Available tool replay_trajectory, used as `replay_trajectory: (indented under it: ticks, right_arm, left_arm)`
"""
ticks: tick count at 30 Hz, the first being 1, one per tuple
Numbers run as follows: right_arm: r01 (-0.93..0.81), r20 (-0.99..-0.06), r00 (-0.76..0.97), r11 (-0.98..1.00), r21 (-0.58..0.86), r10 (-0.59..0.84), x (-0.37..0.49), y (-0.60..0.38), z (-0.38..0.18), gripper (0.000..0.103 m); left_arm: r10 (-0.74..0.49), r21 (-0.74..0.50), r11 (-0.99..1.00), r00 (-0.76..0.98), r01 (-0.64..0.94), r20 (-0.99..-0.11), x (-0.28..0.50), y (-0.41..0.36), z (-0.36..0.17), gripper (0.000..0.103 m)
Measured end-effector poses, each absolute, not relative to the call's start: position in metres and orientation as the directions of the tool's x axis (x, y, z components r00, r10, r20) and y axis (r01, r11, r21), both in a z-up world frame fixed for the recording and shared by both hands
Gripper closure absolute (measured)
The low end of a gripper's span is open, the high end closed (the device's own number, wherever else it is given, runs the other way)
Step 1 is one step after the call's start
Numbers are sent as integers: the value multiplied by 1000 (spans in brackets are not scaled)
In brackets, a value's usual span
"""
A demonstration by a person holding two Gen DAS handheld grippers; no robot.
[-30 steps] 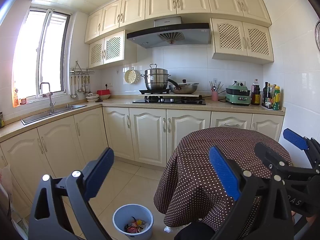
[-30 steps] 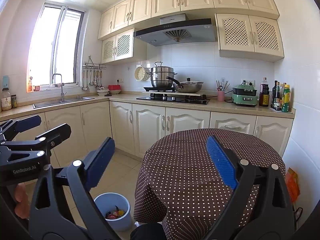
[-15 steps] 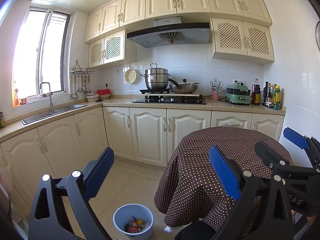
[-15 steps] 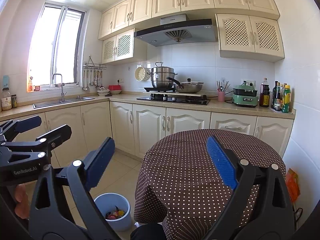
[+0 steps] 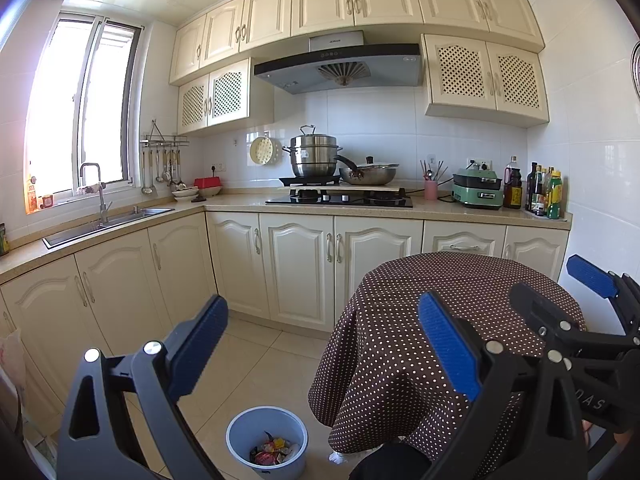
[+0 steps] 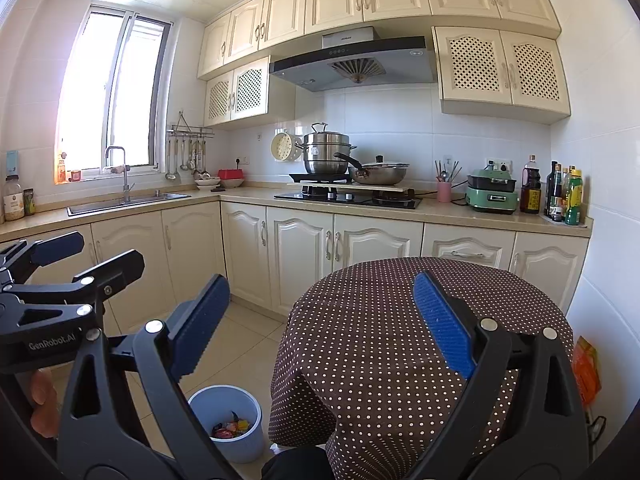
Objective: Collect trash
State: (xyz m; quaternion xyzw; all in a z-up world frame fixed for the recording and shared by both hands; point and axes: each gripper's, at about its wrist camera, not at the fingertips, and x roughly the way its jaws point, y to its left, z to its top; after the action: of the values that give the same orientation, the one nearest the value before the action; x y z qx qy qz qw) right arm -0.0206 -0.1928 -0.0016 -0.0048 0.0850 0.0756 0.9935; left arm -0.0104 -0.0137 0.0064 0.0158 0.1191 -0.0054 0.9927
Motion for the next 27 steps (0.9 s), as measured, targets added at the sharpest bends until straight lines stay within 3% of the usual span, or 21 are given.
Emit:
replay_trajectory:
  ticks: [27]
  right_arm:
    - [-152, -175, 973, 988, 6, 150, -18, -192, -5, 11]
  left_arm:
    - [-7, 26, 1000, 967, 14, -255, -11, -3, -5, 9]
